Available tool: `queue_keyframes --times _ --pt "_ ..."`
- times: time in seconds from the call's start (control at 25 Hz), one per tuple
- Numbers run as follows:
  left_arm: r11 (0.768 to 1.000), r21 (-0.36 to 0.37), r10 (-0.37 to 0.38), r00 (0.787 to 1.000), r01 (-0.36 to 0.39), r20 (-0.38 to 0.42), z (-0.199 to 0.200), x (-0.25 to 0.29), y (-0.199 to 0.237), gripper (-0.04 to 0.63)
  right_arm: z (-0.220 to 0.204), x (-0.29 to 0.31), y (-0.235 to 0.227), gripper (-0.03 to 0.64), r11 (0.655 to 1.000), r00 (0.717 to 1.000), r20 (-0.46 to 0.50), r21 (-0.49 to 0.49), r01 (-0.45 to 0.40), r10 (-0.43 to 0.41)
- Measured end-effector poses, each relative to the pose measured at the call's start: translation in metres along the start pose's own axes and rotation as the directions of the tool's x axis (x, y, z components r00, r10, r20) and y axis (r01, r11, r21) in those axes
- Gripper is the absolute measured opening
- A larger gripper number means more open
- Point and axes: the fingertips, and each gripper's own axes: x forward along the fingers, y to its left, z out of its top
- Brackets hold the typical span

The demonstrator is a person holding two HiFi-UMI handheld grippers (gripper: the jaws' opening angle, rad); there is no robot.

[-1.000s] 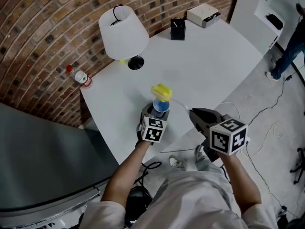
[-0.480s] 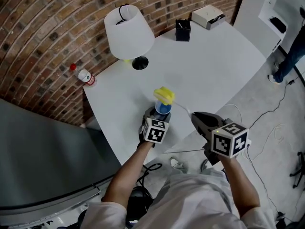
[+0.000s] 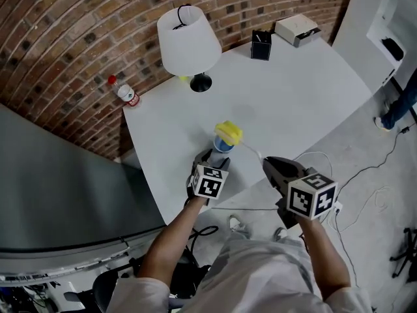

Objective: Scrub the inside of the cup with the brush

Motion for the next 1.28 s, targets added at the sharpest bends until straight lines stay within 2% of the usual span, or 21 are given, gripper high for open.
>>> queue_keyframes --times 0.2,0.44,0.64,0.8,1.0,1.28 --pt "0.997 -0.046 0.06 0.998 -0.059 0.026 0.006 -0.022 -0.01 0.273 -0.002 -0.014 -0.006 0.026 0.998 1.0 -0.002 -0.056 -0.014 0.014" --pt "0.985 -0.106 0.148 0.984 -0.138 0.099 0.024 -0.056 -0.033 0.19 -0.004 -0.028 -0.007 0.026 0.989 0.999 0.012 -0.143 -0.037 0.039" --pt "0.97 -0.154 0.211 0.963 -0.187 0.165 0.047 -0.083 -0.058 0.132 -0.001 -0.038 -0.006 0.026 0.976 0.997 0.031 -0.207 -0.06 0.068" --pt "0.949 -0.22 0.275 0.937 -0.227 0.215 0.074 -0.112 -0.076 0.058 0.002 -0.048 -0.006 0.026 0.958 0.995 0.047 -0.278 -0.074 0.091" --pt "0.929 -0.28 0.32 0.908 -0.243 0.272 0.093 -0.137 -0.1 0.036 -0.001 -0.056 0.002 0.026 0.934 0.99 0.054 -0.343 -0.102 0.128" --pt "0.896 -0.35 0.376 0.885 -0.272 0.275 0.091 -0.155 -0.129 0.008 -0.008 -0.068 0.005 0.026 0.901 0.984 0.055 -0.413 -0.133 0.17"
